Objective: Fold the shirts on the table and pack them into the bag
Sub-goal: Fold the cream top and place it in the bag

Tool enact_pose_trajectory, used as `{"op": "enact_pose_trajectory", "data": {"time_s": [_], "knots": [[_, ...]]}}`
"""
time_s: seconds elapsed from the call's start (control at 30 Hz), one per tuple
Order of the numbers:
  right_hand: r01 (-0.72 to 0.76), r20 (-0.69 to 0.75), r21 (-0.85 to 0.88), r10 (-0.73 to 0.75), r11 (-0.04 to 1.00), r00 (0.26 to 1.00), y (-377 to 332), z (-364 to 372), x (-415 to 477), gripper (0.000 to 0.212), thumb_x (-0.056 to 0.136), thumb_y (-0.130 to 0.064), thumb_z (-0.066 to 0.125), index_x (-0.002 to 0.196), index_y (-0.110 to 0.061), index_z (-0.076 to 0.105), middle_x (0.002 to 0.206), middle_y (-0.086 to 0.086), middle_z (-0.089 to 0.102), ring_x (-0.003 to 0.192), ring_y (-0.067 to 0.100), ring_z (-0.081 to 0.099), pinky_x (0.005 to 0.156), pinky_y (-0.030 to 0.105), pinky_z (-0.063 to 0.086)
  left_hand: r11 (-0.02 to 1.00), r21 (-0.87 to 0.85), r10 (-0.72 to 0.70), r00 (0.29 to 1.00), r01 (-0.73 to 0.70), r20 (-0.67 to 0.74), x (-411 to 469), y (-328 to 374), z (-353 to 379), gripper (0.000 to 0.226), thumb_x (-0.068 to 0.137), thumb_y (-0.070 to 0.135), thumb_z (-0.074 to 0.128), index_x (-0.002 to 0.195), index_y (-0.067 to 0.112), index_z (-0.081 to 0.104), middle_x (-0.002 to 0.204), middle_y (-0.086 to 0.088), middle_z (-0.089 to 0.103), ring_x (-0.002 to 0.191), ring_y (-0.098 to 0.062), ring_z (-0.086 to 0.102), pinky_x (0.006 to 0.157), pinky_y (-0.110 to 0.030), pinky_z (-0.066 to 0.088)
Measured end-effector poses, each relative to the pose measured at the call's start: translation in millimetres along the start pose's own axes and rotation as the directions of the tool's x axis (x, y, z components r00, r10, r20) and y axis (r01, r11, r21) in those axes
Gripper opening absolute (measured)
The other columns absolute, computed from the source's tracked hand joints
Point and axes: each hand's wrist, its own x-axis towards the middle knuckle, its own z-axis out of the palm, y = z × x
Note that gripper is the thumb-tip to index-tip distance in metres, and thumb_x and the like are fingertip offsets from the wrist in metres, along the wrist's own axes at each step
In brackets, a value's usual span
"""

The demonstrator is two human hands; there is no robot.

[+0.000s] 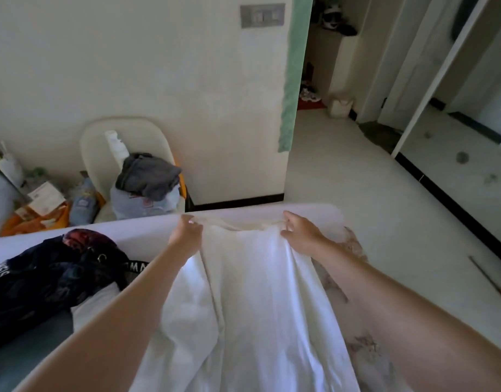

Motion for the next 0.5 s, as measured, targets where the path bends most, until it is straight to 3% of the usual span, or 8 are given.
{"op": "enact_pose_trajectory", "data": {"time_s": [0.07,0.13,0.17,0.23,0.3,0.37,0.43,0.5], "knots": [[-0.047,0.158,0.011,0.044,0.999,0.986,16,22,12,0.084,0.096,-0.023,0.054,0.158,-0.036,-0.001,0.146,-0.004,0.042,0.132,0.029,0.049,0.102,0.037,0.044,0.999,0.033,0.0,0.998,-0.002,0.062,6,-17,21,0.067,0.097,0.02,0.056,0.153,0.018,0.019,0.146,-0.01,0.042,0.123,-0.034,0.051,0.093,-0.041,0.049],[-0.018,0.216,-0.03,0.024,0.999,0.976,35,45,22,0.093,0.089,-0.022,0.052,0.151,-0.051,-0.01,0.13,-0.01,0.038,0.114,0.029,0.06,0.083,0.037,0.051,0.999,0.042,-0.002,0.994,-0.002,0.11,6,-30,40,0.091,0.094,0.022,0.061,0.157,0.027,-0.005,0.16,-0.006,0.022,0.137,-0.032,0.038,0.103,-0.041,0.045],[0.007,0.222,-0.046,0.004,0.999,0.975,44,57,24,0.091,0.086,-0.019,0.05,0.151,-0.051,-0.004,0.136,-0.012,0.036,0.116,0.029,0.058,0.082,0.037,0.052,0.998,0.064,-0.015,0.988,0.006,0.151,2,-33,48,0.095,0.095,0.023,0.061,0.155,0.03,-0.012,0.163,-0.003,0.013,0.139,-0.032,0.036,0.101,-0.038,0.045],[0.02,0.135,-0.071,-0.01,0.997,0.991,56,72,24,0.076,0.087,-0.008,0.047,0.154,-0.035,0.022,0.153,-0.004,0.034,0.132,0.028,0.047,0.095,0.036,0.049,0.987,0.156,0.006,0.973,-0.043,0.231,-2,-43,68,0.091,0.097,0.024,0.056,0.155,0.033,-0.013,0.164,-0.001,0.009,0.135,-0.035,0.041,0.094,-0.035,0.045],[-0.02,-0.049,-0.108,0.015,0.994,0.999,72,80,13,0.054,0.09,-0.003,0.049,0.142,-0.017,0.045,0.145,0.006,0.045,0.129,0.028,0.049,0.099,0.036,0.046,0.949,0.245,0.127,0.951,-0.2,0.282,-10,-48,89,0.081,0.097,0.025,0.052,0.157,0.033,-0.002,0.164,-0.001,0.012,0.142,-0.03,0.032,0.11,-0.04,0.036],[-0.188,-0.228,-0.217,0.138,0.958,0.964,93,85,-1,0.039,0.095,-0.014,0.048,0.134,-0.013,0.051,0.136,0.011,0.052,0.122,0.029,0.054,0.098,0.038,0.046,0.859,0.319,0.294,0.895,-0.402,0.335,-18,-52,110,0.067,0.098,0.03,0.05,0.156,0.033,0.017,0.164,0.003,0.015,0.148,-0.021,0.019,0.119,-0.041,0.024],[-0.344,-0.197,-0.344,0.291,0.874,0.936,114,93,-17,0.038,0.097,-0.036,0.043,0.126,-0.013,0.053,0.129,0.011,0.058,0.113,0.029,0.058,0.094,0.038,0.048,0.766,0.345,0.388,0.818,-0.542,0.425,-30,-53,134,0.057,0.099,0.039,0.047,0.153,0.034,0.027,0.164,0.005,0.014,0.15,-0.017,0.014,0.119,-0.037,0.019],[-0.398,-0.058,-0.31,0.401,0.863,0.914,128,104,-31,0.051,0.093,-0.054,0.04,0.122,-0.016,0.058,0.122,0.007,0.063,0.107,0.026,0.061,0.092,0.035,0.049,0.673,0.37,0.4,0.736,-0.64,0.547,-45,-58,158,0.061,0.099,0.05,0.044,0.154,0.035,0.022,0.165,0.004,0.006,0.151,-0.017,0.006,0.121,-0.036,0.012]]}}
